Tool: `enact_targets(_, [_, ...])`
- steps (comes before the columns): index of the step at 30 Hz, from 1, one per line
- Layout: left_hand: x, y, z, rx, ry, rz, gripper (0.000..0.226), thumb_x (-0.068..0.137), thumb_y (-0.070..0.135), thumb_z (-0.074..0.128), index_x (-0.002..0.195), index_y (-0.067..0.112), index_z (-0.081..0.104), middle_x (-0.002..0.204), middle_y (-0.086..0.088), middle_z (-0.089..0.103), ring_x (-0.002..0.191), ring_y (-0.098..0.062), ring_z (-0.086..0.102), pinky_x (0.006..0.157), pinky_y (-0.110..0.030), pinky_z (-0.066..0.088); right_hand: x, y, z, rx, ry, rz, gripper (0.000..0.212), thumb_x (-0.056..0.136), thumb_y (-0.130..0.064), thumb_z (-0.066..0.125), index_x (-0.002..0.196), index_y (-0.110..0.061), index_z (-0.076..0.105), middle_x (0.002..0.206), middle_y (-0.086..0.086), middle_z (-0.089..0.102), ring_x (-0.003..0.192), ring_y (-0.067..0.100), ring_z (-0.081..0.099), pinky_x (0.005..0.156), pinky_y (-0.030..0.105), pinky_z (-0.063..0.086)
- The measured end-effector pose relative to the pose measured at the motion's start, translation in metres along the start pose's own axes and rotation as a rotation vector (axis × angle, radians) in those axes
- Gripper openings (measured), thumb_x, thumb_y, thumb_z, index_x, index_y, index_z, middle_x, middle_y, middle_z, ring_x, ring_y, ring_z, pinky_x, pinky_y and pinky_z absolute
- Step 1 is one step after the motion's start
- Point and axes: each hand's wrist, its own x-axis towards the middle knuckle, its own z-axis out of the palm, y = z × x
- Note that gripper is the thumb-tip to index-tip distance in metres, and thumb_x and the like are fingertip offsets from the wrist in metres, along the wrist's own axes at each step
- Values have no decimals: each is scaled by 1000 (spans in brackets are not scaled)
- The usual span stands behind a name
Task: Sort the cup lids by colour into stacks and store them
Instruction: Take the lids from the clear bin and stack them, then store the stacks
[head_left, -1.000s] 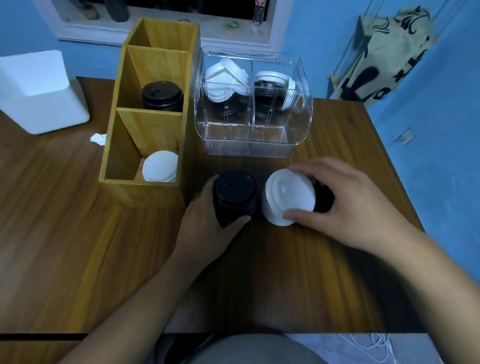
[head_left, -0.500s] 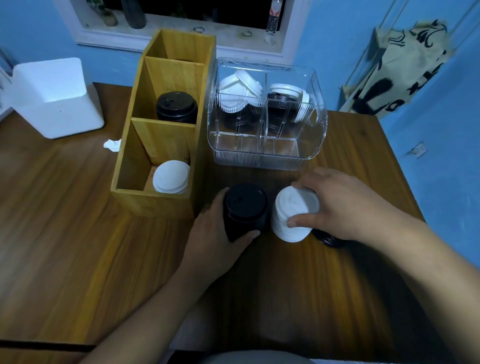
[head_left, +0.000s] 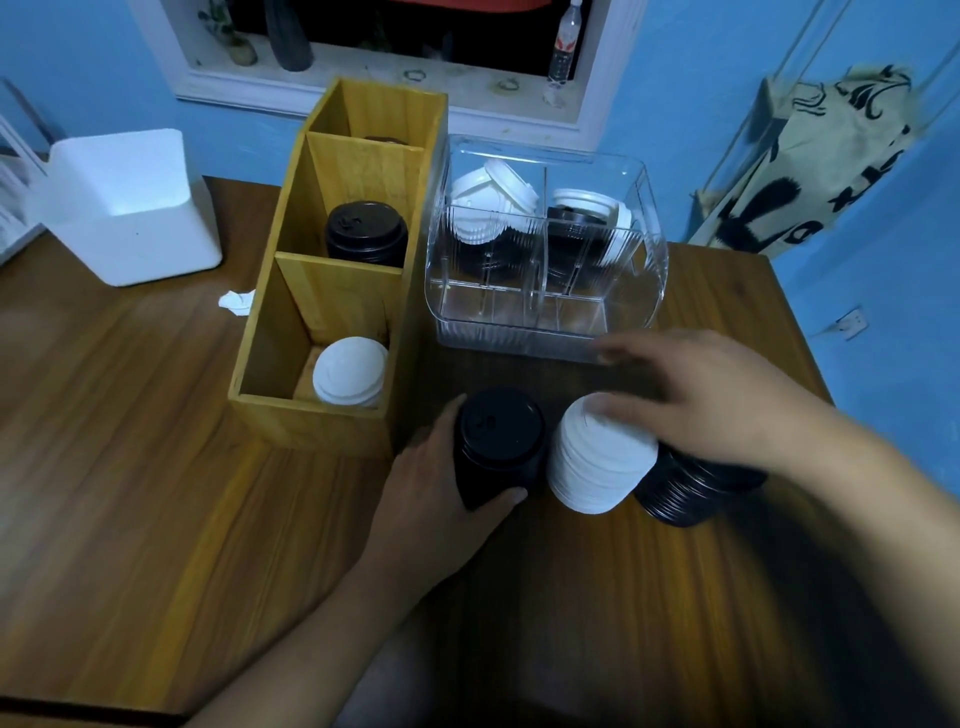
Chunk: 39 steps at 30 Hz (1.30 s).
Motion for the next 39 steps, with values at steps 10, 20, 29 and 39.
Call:
enact_targets(10, [-1, -1, 0, 28, -9, 1, 105, 75, 60, 79, 157, 38, 16, 146, 28, 36, 131, 10, 30, 106, -13, 21, 148, 60, -38, 56, 412, 56, 34, 95, -38, 65, 124, -20, 64, 123, 4, 66, 107, 25, 62, 96, 40, 49])
enact_targets(20, [1, -1, 0, 41, -8, -22, 105, 73, 63, 78, 156, 38, 18, 149, 20, 42, 135, 0, 36, 105, -9, 20, 211, 74, -46, -191, 283, 166, 16, 95, -37, 66, 101, -22, 65, 108, 9, 68, 98, 32, 58, 74, 36, 44])
enact_targets(29, [2, -1, 1, 47, 9, -22, 107, 72, 61, 80, 156, 36, 20, 149, 16, 43, 135, -4, 38, 106, -14, 22, 40, 16, -28, 845, 424, 2, 8, 98, -19, 65, 102, -12, 67, 82, 17, 70, 73, 18, 61, 74, 34, 52])
enact_targets(39, [4, 1, 2, 83, 15, -14, 104, 70, 56, 84, 154, 30, 29, 149, 12, 48, 137, -10, 44, 110, -26, 36, -93, -17, 79, 1294, 122, 322, 29, 93, -20, 58, 118, -10, 68, 94, 16, 76, 80, 22, 71, 70, 27, 59])
